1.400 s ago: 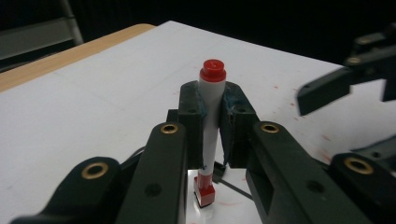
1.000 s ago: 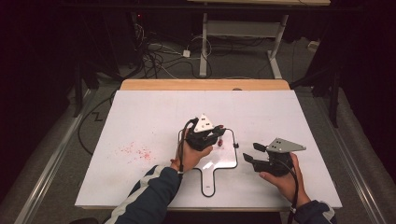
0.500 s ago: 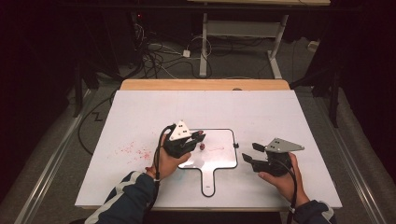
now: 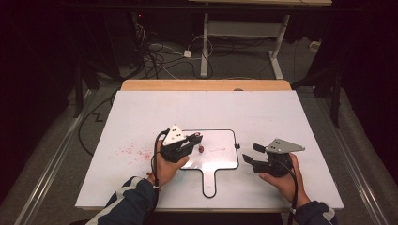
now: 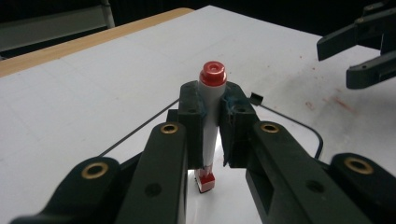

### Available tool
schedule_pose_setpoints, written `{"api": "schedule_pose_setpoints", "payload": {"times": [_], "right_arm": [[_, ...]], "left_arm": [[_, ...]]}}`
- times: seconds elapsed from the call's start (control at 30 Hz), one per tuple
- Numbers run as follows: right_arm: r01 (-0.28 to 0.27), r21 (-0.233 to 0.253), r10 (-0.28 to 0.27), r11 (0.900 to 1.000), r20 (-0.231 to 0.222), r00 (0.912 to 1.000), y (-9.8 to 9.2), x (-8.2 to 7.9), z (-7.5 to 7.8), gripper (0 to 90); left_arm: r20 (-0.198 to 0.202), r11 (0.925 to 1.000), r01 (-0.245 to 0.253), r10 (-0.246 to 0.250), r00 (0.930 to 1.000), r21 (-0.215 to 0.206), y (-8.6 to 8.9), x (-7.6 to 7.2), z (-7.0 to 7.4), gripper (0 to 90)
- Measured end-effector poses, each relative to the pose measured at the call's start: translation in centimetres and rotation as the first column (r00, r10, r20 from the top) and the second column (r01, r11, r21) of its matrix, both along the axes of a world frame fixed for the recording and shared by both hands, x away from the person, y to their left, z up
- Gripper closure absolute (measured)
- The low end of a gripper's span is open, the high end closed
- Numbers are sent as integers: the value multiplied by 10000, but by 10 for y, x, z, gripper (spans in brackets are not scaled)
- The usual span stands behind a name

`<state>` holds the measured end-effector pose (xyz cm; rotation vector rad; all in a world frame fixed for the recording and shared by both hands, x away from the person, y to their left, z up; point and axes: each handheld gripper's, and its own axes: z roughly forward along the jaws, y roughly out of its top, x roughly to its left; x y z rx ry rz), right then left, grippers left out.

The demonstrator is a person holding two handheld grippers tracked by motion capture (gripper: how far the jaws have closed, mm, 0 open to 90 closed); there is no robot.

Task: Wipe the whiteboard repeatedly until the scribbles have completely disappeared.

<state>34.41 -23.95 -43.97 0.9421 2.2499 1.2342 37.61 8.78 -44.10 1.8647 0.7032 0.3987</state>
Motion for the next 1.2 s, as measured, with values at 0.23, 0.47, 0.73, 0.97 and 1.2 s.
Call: {"api": "schedule_pose_setpoints", "payload": {"times": [0.23,0.47,0.73,0.97,1.2], "right_arm": [[3,38,-3,10000,6,10000,-2,0,0,421],[-39,24,39,10000,19,10000,-2,-1,1,421],[32,63,-32,10000,20,10000,-4,-1,2,421],[49,21,-49,10000,45,10000,-5,0,2,420],[58,-19,-58,10000,29,10000,-5,0,2,419]], "left_arm": [[225,9994,115,-123,9997,319,-40,1,2,786],[303,9995,148,-156,9994,262,-69,5,2,786],[317,9979,549,-560,9979,352,-94,3,4,786],[325,9943,967,-982,9946,452,-103,-3,5,786],[208,9977,128,-142,9997,658,-81,13,7,786]]}}
